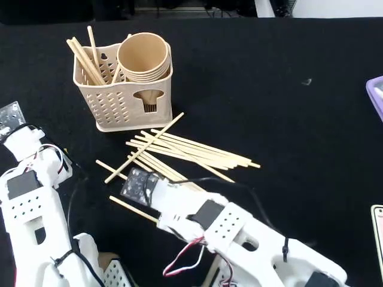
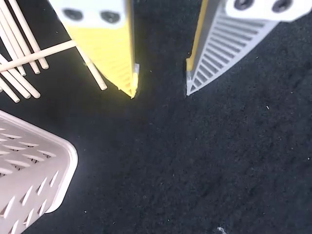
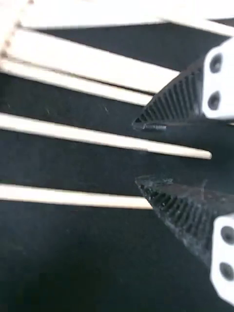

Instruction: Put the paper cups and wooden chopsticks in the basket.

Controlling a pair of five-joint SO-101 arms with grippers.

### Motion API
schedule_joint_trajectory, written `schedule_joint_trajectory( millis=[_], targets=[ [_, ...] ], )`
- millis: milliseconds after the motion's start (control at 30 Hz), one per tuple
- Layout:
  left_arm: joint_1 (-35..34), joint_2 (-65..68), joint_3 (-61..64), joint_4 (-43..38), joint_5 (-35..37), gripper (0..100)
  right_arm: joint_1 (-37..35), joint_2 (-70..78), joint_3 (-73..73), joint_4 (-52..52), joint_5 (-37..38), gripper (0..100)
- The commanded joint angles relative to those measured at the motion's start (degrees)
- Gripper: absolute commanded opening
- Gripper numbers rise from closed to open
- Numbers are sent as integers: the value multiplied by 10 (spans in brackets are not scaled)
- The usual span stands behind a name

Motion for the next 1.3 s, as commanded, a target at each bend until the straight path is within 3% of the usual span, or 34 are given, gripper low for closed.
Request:
schedule_joint_trajectory(
  millis=[0, 433, 567, 600, 900, 1100, 1267],
  targets=[
    [-3, -12, -1, -10, -3, 162, 25, 9, -10, -18, -1, 137],
    [-3, -12, -1, -10, -3, 162, 11, 204, -103, -18, -4, 132],
    [-3, -12, -1, -10, -3, 162, 12, 207, -104, -18, -4, 5],
    [-3, -12, -1, -10, -3, 162, 13, 206, -104, -16, -4, 23],
    [-6, -12, -2, -10, -3, 162, 14, 12, -101, 179, 52, 11],
    [-7, -12, -2, -10, -3, 162, 12, -93, -12, 205, 68, 13],
    [-6, -12, -2, -11, -3, 162, 1, -92, -6, 204, 71, 152]
  ],
)
